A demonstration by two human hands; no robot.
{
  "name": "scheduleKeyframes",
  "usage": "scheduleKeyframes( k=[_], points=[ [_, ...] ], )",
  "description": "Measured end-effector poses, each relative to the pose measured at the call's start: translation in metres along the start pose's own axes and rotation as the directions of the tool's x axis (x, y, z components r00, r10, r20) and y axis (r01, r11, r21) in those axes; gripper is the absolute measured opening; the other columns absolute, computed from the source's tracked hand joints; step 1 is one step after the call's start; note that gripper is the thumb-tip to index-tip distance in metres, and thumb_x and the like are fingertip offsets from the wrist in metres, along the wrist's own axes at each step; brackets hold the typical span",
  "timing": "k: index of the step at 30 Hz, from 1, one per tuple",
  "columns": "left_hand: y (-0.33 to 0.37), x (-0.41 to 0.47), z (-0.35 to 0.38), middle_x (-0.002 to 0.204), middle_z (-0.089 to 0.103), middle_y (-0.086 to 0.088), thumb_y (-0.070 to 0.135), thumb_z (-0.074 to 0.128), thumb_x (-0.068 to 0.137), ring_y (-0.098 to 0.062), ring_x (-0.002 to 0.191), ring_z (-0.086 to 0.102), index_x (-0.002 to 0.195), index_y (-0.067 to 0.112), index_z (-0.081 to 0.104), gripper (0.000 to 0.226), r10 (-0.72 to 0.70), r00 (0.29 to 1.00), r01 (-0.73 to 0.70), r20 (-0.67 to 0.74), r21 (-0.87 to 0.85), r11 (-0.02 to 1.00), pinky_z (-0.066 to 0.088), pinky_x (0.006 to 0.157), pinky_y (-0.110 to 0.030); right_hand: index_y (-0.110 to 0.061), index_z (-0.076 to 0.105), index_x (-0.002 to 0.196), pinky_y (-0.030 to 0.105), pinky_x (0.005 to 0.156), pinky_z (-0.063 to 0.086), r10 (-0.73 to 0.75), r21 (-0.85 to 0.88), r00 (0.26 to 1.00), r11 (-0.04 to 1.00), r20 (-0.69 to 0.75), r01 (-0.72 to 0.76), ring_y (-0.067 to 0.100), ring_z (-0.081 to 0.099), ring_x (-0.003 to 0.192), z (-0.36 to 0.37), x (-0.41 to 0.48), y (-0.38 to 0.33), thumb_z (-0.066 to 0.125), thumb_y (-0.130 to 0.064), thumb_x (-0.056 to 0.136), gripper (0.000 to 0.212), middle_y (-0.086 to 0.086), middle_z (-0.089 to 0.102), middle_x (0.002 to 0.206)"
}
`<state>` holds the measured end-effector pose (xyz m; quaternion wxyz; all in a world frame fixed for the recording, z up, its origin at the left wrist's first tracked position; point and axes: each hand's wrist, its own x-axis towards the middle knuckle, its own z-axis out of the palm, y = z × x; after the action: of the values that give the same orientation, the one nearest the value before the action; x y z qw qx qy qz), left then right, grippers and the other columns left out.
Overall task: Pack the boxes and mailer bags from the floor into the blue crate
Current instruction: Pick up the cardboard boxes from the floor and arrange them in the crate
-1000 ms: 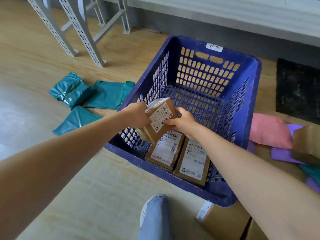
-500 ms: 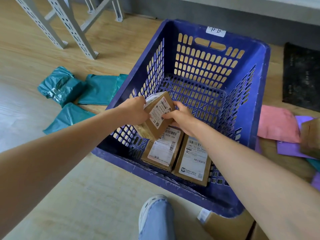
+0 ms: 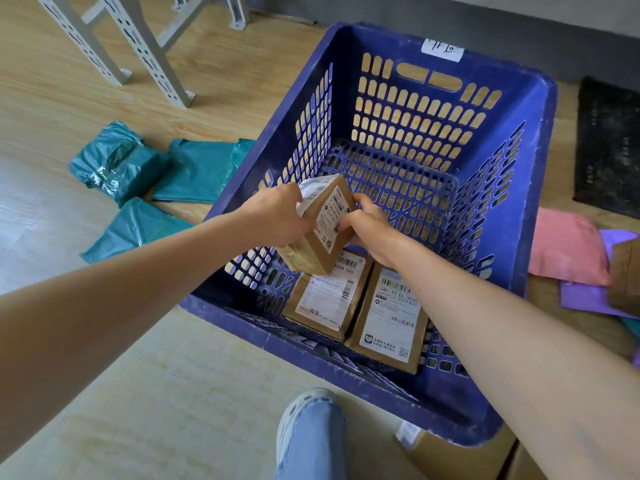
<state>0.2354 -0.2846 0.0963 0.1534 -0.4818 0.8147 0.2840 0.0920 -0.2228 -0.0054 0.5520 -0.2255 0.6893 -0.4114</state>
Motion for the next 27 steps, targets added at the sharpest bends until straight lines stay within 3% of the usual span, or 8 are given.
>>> scheduleKeyframes(
  k=[6,9,12,17,21,27],
  points=[
    [0.003,0.002,0.007,0.101,0.064,-0.008,0.046,0.058,0.088,-0.023,0.085,0.065,0.129,0.016,0.047,0.052,0.011,0.999,-0.013,-0.046,-0.046,0.999,0.056,0.069,-0.036,-0.023,0.042,0.117,0.053,0.091,0.052,0.004,0.021,1.0,1.0,-0.018,-0.003,0.03,0.058,0.106,-0.006,0.004,0.005,0.048,0.006,0.076,0.05,0.007,0.056,0.1],
    [0.009,0.001,0.011,0.094,0.059,-0.003,0.049,0.054,0.089,-0.017,0.071,0.056,0.129,0.017,0.047,0.051,0.051,0.995,-0.05,-0.088,0.009,0.999,0.04,0.049,-0.025,-0.021,0.042,0.115,0.05,0.09,0.053,0.0,0.043,0.999,0.999,-0.043,0.002,0.027,0.057,0.099,-0.012,0.004,0.007,0.045,0.008,0.079,0.046,0.006,0.054,0.095],
    [0.016,-0.002,0.014,0.104,0.058,-0.002,0.046,0.057,0.089,-0.012,0.069,0.047,0.132,0.022,0.044,0.051,0.072,0.993,-0.066,-0.093,0.07,0.995,0.023,0.046,-0.022,-0.021,0.046,0.107,0.05,0.092,0.052,0.004,0.074,0.998,0.997,-0.066,0.0,0.024,0.056,0.096,-0.018,0.004,0.008,0.045,0.006,0.08,0.038,0.006,0.054,0.094],
    [0.014,0.013,0.012,0.102,0.059,-0.002,0.042,0.044,0.096,-0.005,0.058,0.051,0.134,0.02,0.041,0.044,0.096,0.99,-0.107,-0.1,-0.121,0.987,0.038,0.037,-0.019,-0.014,0.041,0.124,0.044,0.092,0.052,0.014,0.22,0.994,0.975,-0.111,0.011,0.023,0.061,0.099,-0.026,0.009,0.005,0.057,-0.001,0.078,0.05,0.008,0.059,0.102],
    [0.006,0.034,0.018,0.117,0.055,-0.005,0.017,0.039,0.1,-0.017,0.079,0.056,0.143,0.022,0.03,0.044,0.066,0.99,-0.097,-0.125,-0.26,0.961,0.043,0.045,-0.019,-0.014,0.038,0.125,0.04,0.091,0.054,0.016,0.313,0.982,0.949,-0.189,0.045,0.022,0.065,0.097,-0.025,0.017,-0.001,0.07,-0.005,0.079,0.056,0.007,0.063,0.109],
    [-0.007,0.054,0.026,0.123,0.055,-0.006,0.012,0.039,0.099,-0.02,0.101,0.056,0.142,0.024,0.033,0.045,0.007,0.987,-0.068,-0.159,-0.381,0.922,0.046,0.052,-0.019,-0.024,0.038,0.132,0.045,0.094,0.051,-0.046,0.156,0.975,0.984,-0.217,0.081,0.02,0.06,0.109,-0.017,0.023,-0.005,0.075,-0.011,0.079,0.065,0.001,0.06,0.117]
  ],
)
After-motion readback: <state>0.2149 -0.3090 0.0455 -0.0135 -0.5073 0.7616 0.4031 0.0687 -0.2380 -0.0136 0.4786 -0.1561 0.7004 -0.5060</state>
